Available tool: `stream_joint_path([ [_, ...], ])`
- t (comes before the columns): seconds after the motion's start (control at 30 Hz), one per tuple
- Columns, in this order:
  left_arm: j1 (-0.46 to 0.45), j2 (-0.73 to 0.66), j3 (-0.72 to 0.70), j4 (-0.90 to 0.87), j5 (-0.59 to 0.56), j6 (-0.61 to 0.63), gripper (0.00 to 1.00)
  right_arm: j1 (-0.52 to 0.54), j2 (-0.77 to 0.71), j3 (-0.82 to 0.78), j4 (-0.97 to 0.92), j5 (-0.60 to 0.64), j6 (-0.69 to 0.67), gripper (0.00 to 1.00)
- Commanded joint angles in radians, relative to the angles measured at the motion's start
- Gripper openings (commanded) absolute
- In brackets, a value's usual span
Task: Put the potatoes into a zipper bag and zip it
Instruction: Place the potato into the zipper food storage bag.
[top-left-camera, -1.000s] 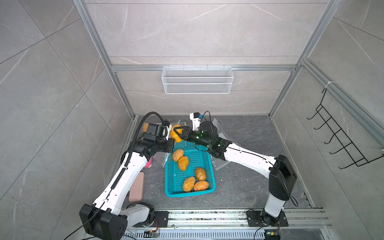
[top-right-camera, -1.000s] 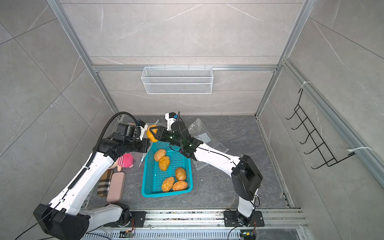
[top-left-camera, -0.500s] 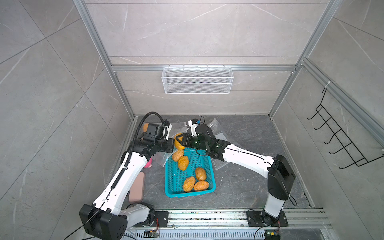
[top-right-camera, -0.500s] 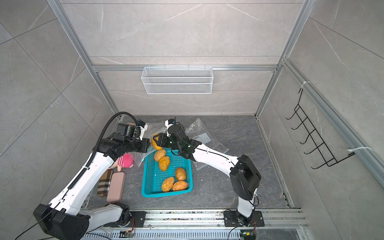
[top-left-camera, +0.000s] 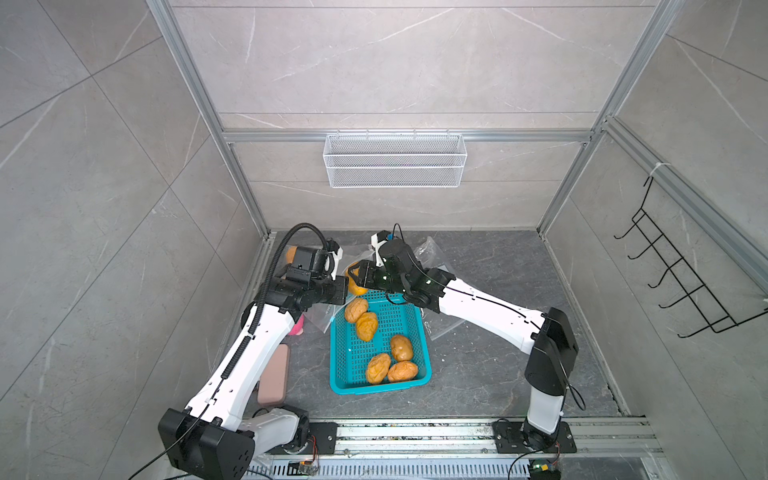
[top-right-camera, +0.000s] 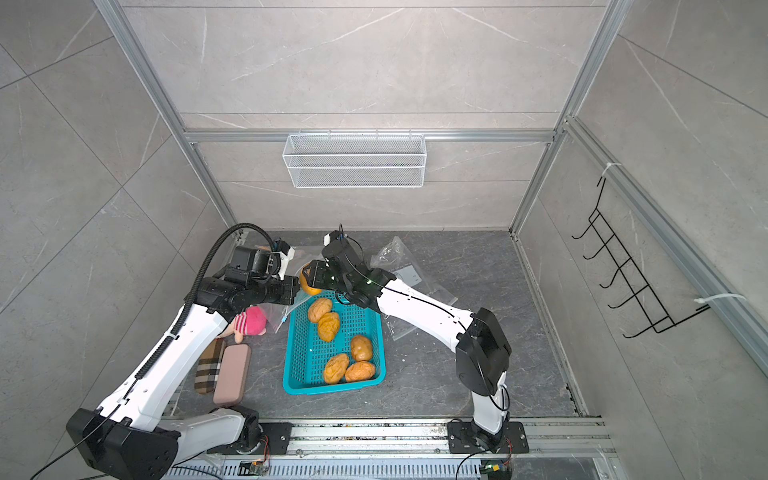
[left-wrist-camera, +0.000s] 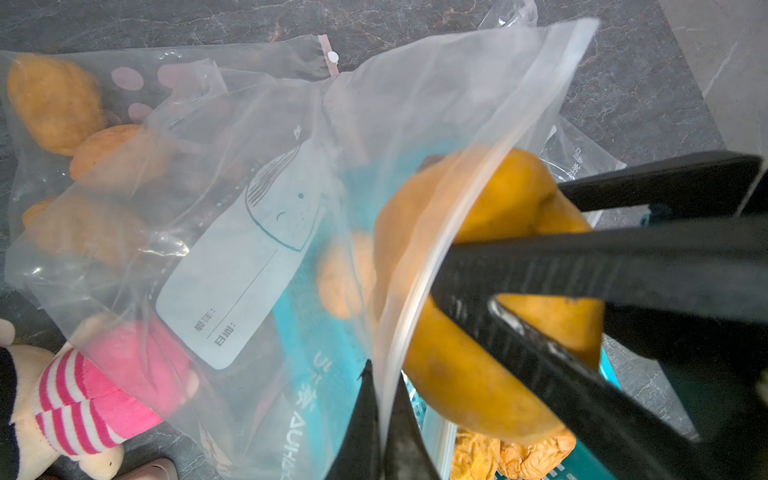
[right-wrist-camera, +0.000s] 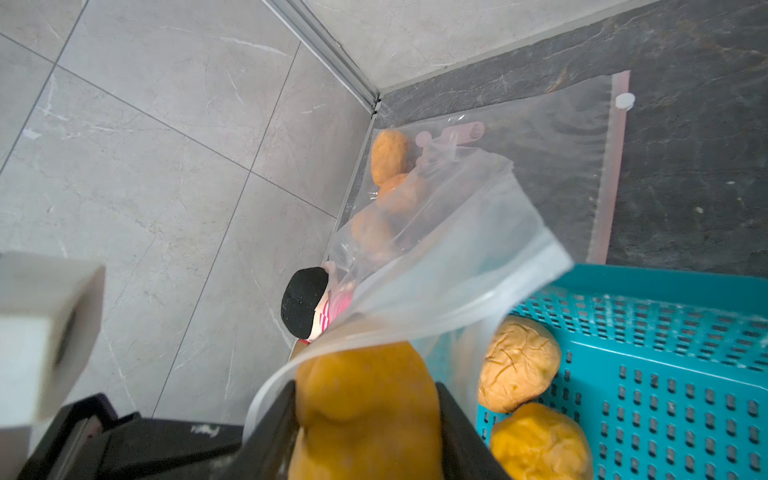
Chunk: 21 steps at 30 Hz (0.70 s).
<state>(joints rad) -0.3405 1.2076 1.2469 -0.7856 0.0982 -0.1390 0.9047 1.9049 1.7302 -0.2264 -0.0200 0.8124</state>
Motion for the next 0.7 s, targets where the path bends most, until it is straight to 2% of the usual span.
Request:
stream_joint_path([
  [0.0, -0.003, -0.032, 0.0, 0.027, 0.017, -0.009, 0.0, 0.008, 0.05, 0.079, -0.119, 0.054, 0.036, 0.49],
  [0.2, -0.003, -0.034, 0.0, 0.026, 0.02, -0.007, 0.0, 0.011, 0.083, 0.151, -0.207, 0.092, 0.06, 0.54],
  [0.4, -0.003, -0.034, 0.002, 0.026, 0.019, -0.008, 0.0, 0.014, 0.094, 0.183, -0.237, 0.049, 0.068, 0.62],
  [0.53, -0.003, -0.039, 0.0, 0.026, 0.008, -0.007, 0.0, 0.015, 0.062, 0.141, -0.212, 0.042, 0.062, 0.66],
  [0.67, -0.003, -0.038, 0.0, 0.026, 0.009, -0.007, 0.0, 0.016, 0.019, 0.094, -0.197, 0.051, 0.043, 0.66],
])
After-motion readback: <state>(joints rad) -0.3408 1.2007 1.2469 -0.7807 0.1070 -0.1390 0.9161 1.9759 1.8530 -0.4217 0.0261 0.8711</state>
